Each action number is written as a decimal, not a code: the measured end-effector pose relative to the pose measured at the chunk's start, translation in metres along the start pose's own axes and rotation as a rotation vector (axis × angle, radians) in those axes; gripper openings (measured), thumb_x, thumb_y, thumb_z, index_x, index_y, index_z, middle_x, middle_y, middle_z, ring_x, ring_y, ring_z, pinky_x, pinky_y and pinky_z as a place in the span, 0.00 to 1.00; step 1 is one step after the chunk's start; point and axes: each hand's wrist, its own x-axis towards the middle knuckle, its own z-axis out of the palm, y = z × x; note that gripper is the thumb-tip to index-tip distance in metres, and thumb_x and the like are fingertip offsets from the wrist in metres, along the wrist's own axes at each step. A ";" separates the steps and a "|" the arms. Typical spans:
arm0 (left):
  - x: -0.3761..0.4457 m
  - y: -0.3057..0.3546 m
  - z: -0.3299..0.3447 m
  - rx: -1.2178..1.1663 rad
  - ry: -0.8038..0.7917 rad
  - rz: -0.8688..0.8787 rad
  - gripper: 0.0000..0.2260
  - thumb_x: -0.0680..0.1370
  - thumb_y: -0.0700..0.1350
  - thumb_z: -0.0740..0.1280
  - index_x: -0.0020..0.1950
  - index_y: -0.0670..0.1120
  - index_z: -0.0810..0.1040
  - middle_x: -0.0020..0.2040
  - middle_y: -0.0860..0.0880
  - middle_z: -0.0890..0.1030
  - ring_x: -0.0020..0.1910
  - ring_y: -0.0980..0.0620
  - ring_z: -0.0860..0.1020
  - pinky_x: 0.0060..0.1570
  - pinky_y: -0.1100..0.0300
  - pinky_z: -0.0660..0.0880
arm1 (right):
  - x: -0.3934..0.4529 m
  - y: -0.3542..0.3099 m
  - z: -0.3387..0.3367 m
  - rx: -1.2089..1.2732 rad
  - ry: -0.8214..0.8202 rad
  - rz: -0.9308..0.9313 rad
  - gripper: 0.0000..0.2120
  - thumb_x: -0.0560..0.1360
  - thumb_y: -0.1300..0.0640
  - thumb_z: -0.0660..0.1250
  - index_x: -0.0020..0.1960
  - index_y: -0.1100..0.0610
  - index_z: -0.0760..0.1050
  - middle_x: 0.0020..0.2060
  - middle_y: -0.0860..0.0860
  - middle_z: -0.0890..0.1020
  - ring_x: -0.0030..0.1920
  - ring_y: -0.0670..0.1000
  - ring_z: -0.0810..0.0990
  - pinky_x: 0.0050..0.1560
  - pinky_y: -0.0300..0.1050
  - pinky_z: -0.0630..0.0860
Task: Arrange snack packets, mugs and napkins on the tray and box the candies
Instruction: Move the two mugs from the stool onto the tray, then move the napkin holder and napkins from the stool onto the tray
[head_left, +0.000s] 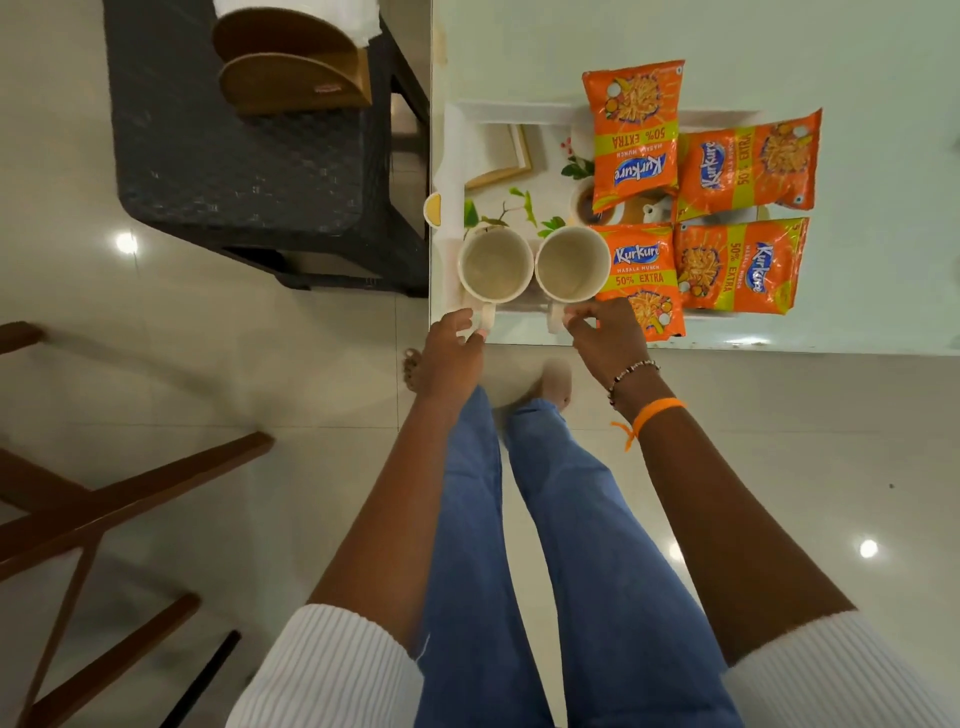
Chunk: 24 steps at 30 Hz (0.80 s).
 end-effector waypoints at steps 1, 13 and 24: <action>-0.002 0.001 -0.004 -0.047 0.012 -0.019 0.15 0.78 0.41 0.61 0.65 0.44 0.71 0.65 0.42 0.74 0.61 0.43 0.74 0.62 0.50 0.71 | -0.004 -0.004 -0.003 -0.025 -0.015 -0.016 0.09 0.74 0.63 0.64 0.51 0.65 0.80 0.57 0.62 0.78 0.58 0.61 0.76 0.62 0.48 0.70; 0.035 0.020 -0.092 -0.398 0.143 -0.062 0.13 0.78 0.38 0.60 0.63 0.42 0.73 0.60 0.39 0.77 0.52 0.49 0.74 0.56 0.57 0.71 | 0.024 -0.143 0.045 -0.193 -0.194 -0.334 0.09 0.76 0.61 0.62 0.52 0.62 0.79 0.54 0.59 0.81 0.58 0.56 0.77 0.52 0.36 0.66; 0.128 0.054 -0.216 -0.003 0.223 0.242 0.14 0.78 0.34 0.59 0.63 0.39 0.72 0.62 0.38 0.74 0.58 0.46 0.74 0.55 0.66 0.67 | 0.112 -0.269 0.147 -0.419 0.092 -0.448 0.16 0.73 0.68 0.60 0.60 0.61 0.71 0.65 0.61 0.67 0.55 0.64 0.77 0.57 0.56 0.75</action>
